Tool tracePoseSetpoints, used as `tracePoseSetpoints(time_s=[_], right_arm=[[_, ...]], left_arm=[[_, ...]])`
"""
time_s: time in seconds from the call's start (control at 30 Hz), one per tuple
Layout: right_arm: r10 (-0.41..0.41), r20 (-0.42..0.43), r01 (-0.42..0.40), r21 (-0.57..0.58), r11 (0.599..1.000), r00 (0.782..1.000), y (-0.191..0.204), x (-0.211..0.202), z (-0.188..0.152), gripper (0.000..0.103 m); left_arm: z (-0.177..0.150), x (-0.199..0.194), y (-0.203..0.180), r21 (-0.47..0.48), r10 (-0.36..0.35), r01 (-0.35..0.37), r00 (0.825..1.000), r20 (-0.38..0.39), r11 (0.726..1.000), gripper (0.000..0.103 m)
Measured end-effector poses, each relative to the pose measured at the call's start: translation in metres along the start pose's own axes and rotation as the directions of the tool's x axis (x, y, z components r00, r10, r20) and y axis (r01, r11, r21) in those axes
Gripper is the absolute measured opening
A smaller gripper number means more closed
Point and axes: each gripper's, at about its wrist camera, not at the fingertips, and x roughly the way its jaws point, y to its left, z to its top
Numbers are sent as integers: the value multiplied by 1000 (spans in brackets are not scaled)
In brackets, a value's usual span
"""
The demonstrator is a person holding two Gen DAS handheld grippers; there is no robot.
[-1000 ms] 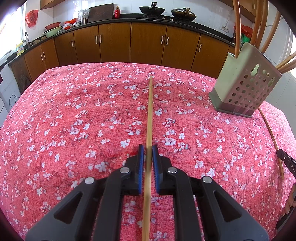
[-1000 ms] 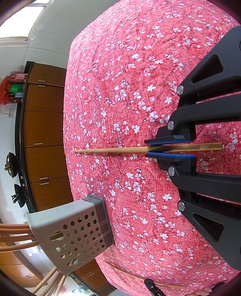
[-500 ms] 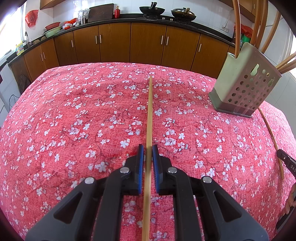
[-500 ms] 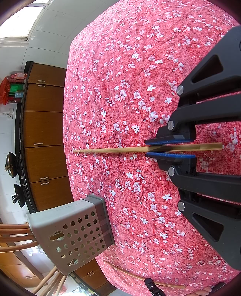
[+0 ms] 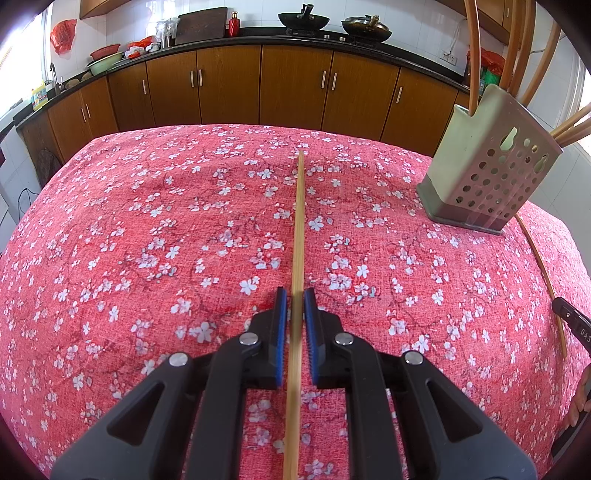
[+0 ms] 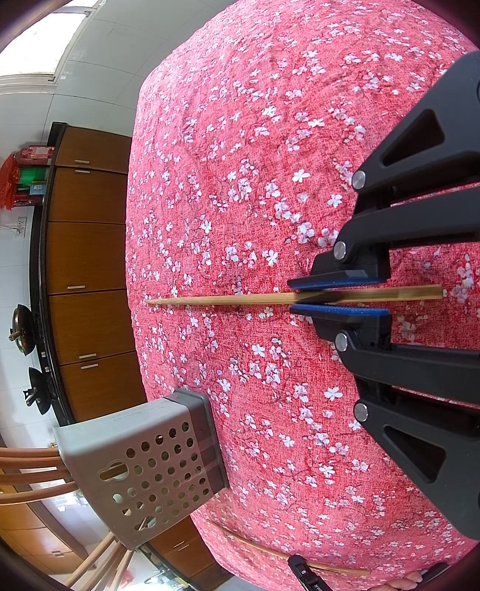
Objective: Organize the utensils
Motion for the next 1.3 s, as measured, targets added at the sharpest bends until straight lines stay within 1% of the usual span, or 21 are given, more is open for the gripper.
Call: tracePoseSetpoints(time_s=[0.17, 0.3, 0.37, 0.43, 0.53, 0.63, 0.7, 0.77, 0.87, 0.9, 1.0, 1.1, 1.2, 1.3], right_arm=[[4, 1, -4, 3, 1000, 1000, 0, 1, 1, 9], [32, 2, -32, 26, 999, 1000, -5, -4, -4, 8], [48, 3, -48, 35, 998, 999, -6, -5, -5, 8], [59, 8, -59, 39, 998, 998, -6, -7, -7, 8], [38, 19, -39, 36, 999, 999, -4, -11, -7, 8], [28, 73, -30, 22, 999, 997, -5, -29, -7, 8], [21, 132, -22, 7, 1000, 991, -5, -47, -1, 8], [9, 196, -7, -11, 1000, 981, -3, -68, 7, 8], [2, 277, 6, -27, 1000, 961, 1, -95, 19, 8], [3, 300, 6, -30, 1000, 954, 2, -103, 24, 8], [14, 352, -2, -32, 999, 936, 4, -124, 37, 8], [36, 387, -21, -41, 999, 921, 4, -139, 49, 8], [76, 412, -58, -55, 997, 908, 9, -155, 58, 7], [145, 425, -126, -72, 989, 894, 16, -174, 66, 7]], left_arm=[[-1, -1, -1, -3, -8, 8, 1000, 0, 1000, 13], [-12, -10, -7, 72, 34, -34, 999, -2, 997, 14], [-16, -14, -8, 82, 38, -38, 999, -2, 996, 15], [-20, -16, -8, 84, 34, -34, 999, -3, 996, 10], [-21, -19, -10, 97, 35, -34, 999, -9, 995, 9], [-18, -33, -9, 106, 25, -26, 1000, 14, 994, 9], [-10, -52, -11, 118, 15, -22, 998, 60, 993, 8], [0, -67, -11, 124, 2, -14, 995, 102, 992, 8], [17, -94, -15, 125, -34, 12, 985, 170, 992, 8], [24, -105, -17, 124, -50, 25, 979, 199, 992, 8], [40, -126, -23, 120, -89, 60, 965, 246, 991, 8], [54, -144, -31, 133, -129, 95, 951, 282, 987, 8], [63, -161, -42, 154, -173, 131, 936, 308, 979, 8], [69, -180, -57, 178, -225, 173, 917, 330, 969, 8]])
